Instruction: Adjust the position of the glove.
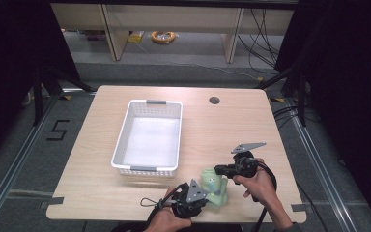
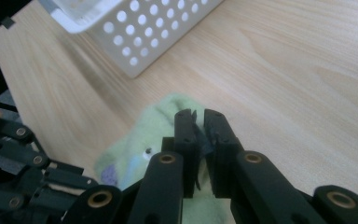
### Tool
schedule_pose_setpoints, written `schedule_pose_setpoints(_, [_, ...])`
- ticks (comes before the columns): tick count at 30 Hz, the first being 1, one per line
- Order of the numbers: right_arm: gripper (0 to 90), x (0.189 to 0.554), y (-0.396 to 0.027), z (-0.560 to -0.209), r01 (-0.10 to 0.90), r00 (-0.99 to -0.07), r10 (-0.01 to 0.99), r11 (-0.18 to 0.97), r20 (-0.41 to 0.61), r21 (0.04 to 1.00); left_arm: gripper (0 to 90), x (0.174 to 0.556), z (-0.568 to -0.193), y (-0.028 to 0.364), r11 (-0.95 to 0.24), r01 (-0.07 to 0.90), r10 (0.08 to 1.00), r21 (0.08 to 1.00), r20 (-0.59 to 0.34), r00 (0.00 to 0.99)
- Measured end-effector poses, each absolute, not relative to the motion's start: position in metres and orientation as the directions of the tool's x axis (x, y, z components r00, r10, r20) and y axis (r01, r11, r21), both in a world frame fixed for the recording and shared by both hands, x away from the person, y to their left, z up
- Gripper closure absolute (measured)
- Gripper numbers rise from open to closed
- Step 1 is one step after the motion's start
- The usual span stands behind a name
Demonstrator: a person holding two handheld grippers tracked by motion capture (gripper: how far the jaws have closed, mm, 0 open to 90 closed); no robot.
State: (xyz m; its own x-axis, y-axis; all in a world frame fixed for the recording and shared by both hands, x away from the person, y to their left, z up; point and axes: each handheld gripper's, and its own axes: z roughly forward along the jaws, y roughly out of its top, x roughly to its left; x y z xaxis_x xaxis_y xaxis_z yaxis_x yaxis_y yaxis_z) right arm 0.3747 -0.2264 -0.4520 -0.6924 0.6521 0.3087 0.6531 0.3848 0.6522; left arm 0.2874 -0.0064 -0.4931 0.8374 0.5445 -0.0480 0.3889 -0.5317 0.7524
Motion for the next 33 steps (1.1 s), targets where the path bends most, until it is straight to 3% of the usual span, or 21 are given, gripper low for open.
schedule_pose_setpoints(8, [85.2,0.358,-0.239,-0.440,0.630,-0.689,0.665,0.353,0.288,0.692,85.0,0.298,-0.478,0.017,-0.487,0.382,0.548,0.785,-0.066,0.834])
schedule_pose_setpoints(17, [85.8,0.325,-0.243,-0.444,0.627,-0.693,0.651,0.332,0.311,0.704,85.3,0.306,-0.476,0.030,-0.515,0.375,0.502,0.771,-0.083,0.861])
schedule_pose_setpoints(33, [86.0,0.291,-0.244,-0.463,0.657,-0.667,0.666,0.316,0.333,0.685,85.3,0.334,-0.483,0.027,-0.532,0.384,0.477,0.755,-0.108,0.873])
